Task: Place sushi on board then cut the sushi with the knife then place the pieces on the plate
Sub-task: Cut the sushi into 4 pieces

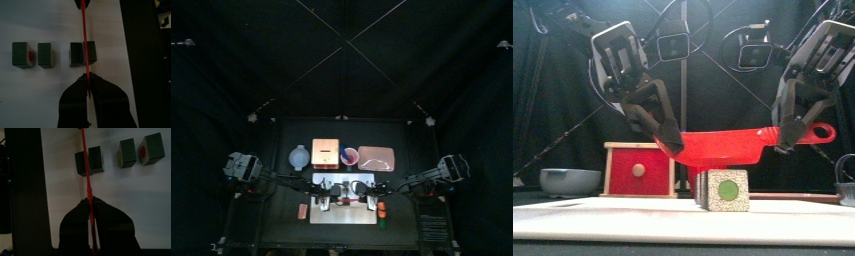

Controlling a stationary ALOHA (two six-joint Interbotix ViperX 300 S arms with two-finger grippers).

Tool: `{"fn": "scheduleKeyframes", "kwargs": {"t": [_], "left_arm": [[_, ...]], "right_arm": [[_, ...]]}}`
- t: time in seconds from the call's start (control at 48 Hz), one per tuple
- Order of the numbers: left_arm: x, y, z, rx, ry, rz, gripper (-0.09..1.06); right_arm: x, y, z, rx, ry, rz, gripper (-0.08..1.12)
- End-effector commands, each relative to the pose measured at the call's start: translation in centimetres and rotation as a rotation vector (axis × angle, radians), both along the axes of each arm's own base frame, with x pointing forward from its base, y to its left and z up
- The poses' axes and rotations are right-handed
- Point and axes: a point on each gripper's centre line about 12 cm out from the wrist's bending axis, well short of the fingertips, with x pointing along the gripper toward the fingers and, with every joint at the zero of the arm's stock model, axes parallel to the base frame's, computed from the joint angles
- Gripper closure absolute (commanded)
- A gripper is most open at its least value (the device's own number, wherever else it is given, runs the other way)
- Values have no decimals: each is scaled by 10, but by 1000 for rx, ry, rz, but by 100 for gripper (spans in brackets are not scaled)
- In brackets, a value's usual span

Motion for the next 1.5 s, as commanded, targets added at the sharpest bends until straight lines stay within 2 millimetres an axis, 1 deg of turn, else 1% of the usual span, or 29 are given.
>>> {"fn": "scheduleKeyframes", "kwargs": {"t": [0.021, 0.479, 0.604, 0.792, 0.958, 1.25, 1.5], "left_arm": [[5, -4, 9, -6, -30, -5, 60], [5, -1, -4, 1, 1, 1, 60], [5, -1, -12, 3, 24, 2, 60], [4, -1, -28, -2, 68, 14, 60], [4, -3, -30, -18, 74, 27, 60], [4, -14, -25, -49, 68, 27, 60], [2, -20, -23, -57, 67, 19, 60]], "right_arm": [[3, -1, 9, 5, -32, -6, 65], [5, -2, -1, 2, -4, -12, 65], [5, -2, -6, 2, 13, -14, 65], [7, 0, -22, 2, 60, -17, 65], [7, 6, -28, 10, 80, -12, 65], [7, 25, -23, 55, 73, 0, 65], [7, 30, -20, 65, 70, 6, 65]]}}
